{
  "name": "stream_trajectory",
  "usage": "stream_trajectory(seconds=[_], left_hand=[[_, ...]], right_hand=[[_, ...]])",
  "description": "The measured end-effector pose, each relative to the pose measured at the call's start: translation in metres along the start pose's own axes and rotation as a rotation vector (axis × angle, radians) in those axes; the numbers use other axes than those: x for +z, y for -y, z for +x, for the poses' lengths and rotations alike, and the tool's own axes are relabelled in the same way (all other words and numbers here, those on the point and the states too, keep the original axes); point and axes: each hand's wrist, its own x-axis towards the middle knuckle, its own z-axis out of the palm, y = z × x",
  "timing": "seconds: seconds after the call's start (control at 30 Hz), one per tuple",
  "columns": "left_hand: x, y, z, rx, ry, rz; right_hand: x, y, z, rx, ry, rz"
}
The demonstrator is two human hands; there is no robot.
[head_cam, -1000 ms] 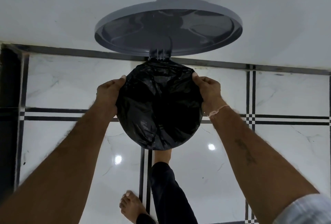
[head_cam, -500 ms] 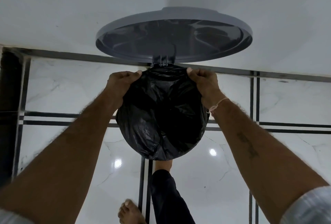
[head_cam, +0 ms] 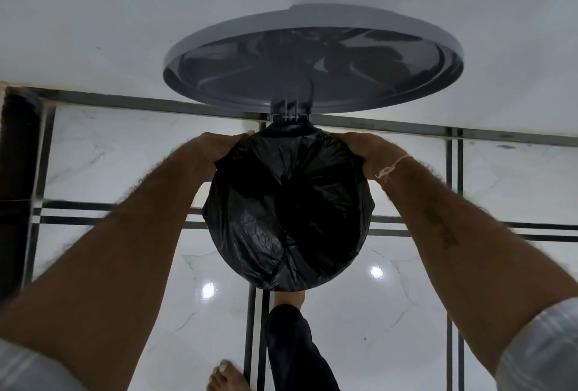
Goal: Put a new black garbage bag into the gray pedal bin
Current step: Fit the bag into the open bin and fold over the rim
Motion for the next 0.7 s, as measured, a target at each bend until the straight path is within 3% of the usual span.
stream_trajectory(seconds=[0.07, 0.2, 0.3, 0.4, 0.53, 0.6, 0.67, 0.7], left_hand=[[0.001, 0.003, -0.003, 0.077, -0.046, -0.007], [-0.007, 0.019, -0.024, 0.294, -0.155, -0.077], [-0.011, 0.044, -0.050, 0.413, -0.117, -0.058], [-0.006, 0.068, -0.060, 0.564, -0.034, -0.098], [-0.004, 0.082, -0.046, 0.589, -0.129, -0.021], [-0.005, 0.085, -0.043, 0.546, -0.141, -0.037], [-0.005, 0.089, -0.044, 0.500, -0.153, -0.065], [-0.004, 0.091, -0.044, 0.491, -0.180, -0.067]], right_hand=[[-0.002, -0.006, -0.005, -0.052, -0.050, -0.047], [-0.006, -0.024, -0.037, -0.243, -0.145, 0.142], [-0.007, -0.046, -0.051, -0.314, -0.148, 0.158], [-0.005, -0.049, -0.050, -0.295, -0.175, 0.233], [-0.005, -0.039, -0.044, -0.169, -0.217, 0.228], [-0.001, -0.045, -0.044, -0.242, -0.438, 0.078], [0.014, -0.060, -0.062, -0.472, -0.745, -0.162], [0.029, -0.067, -0.078, -0.629, -0.734, -0.185]])
